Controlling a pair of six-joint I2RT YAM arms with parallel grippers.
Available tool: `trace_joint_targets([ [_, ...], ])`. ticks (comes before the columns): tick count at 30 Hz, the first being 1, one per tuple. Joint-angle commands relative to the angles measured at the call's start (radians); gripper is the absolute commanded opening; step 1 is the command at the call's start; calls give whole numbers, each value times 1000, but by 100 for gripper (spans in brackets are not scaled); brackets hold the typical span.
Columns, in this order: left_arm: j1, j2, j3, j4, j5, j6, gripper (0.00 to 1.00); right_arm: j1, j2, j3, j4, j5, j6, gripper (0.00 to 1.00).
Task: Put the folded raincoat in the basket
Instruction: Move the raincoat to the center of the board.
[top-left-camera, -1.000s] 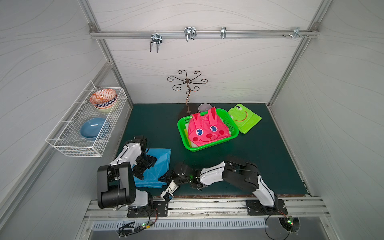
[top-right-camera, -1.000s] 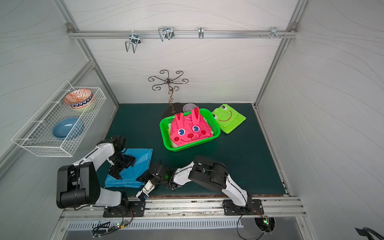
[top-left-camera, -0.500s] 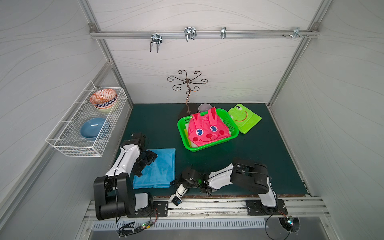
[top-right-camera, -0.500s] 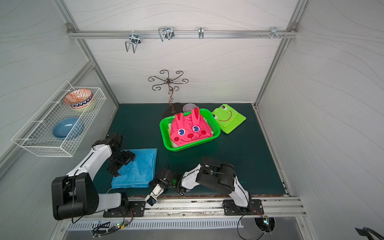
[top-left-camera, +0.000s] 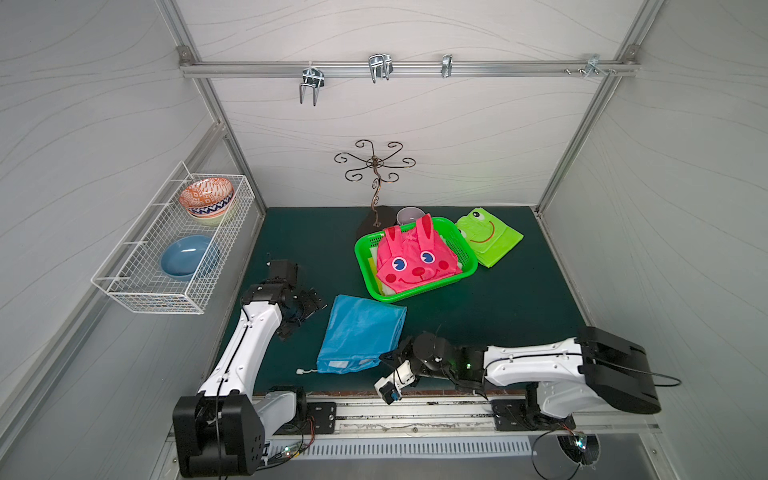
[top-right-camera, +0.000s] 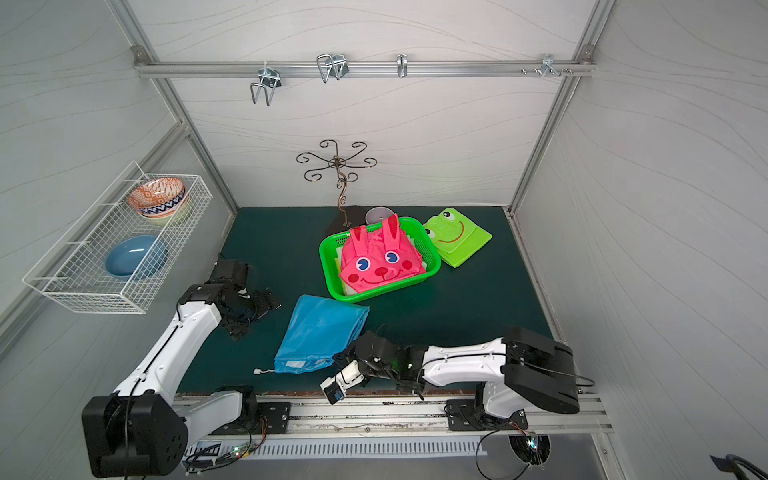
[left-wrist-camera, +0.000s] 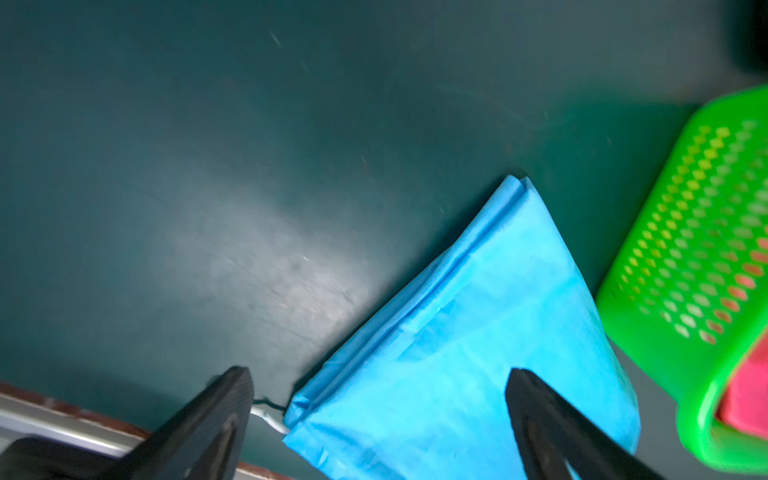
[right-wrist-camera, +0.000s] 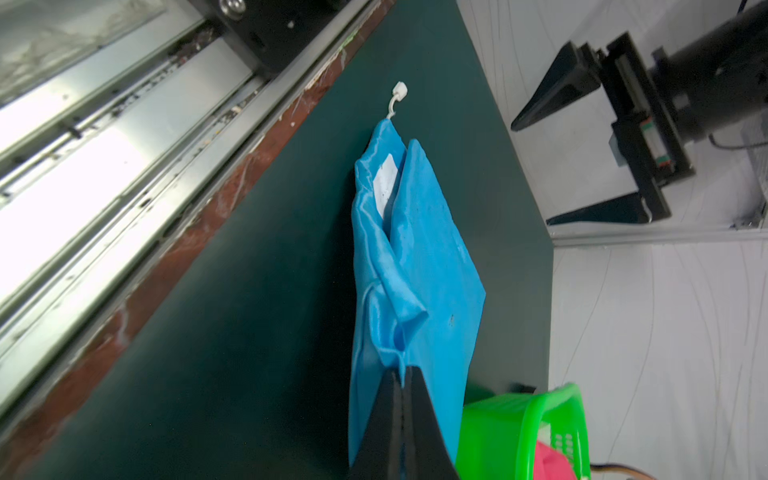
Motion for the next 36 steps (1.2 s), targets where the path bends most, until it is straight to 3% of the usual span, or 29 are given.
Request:
trace_joint_targets([
  [1,-30,22,-16,31,154,36,100,8,-71,-15,-179,84,108,0],
  [5,-41,69,-106,79,313,-13,100,21,-109,-12,-333,161,107,0],
  [9,-63,101,-184,160,447,-56,100,1,-78,135,-667,154,141,0],
  [12,-113,112,-200,162,499,-54,100,-7,-126,150,-746,156,128,0],
  [18,-288,85,-237,166,459,-117,97,-94,-269,118,-785,122,110,0],
  [20,-301,78,-279,217,451,-143,89,-114,-282,121,-799,130,112,0],
  [23,-329,81,-343,396,532,-185,68,-129,-282,125,-805,140,123,0],
  [27,-426,145,-312,442,520,-152,70,-137,-257,125,-800,173,127,0],
  [32,-456,153,-351,564,573,-203,68,-150,-216,138,-802,199,141,0],
  [36,-532,54,-220,431,453,-110,72,-187,-204,181,-834,163,206,0],
])
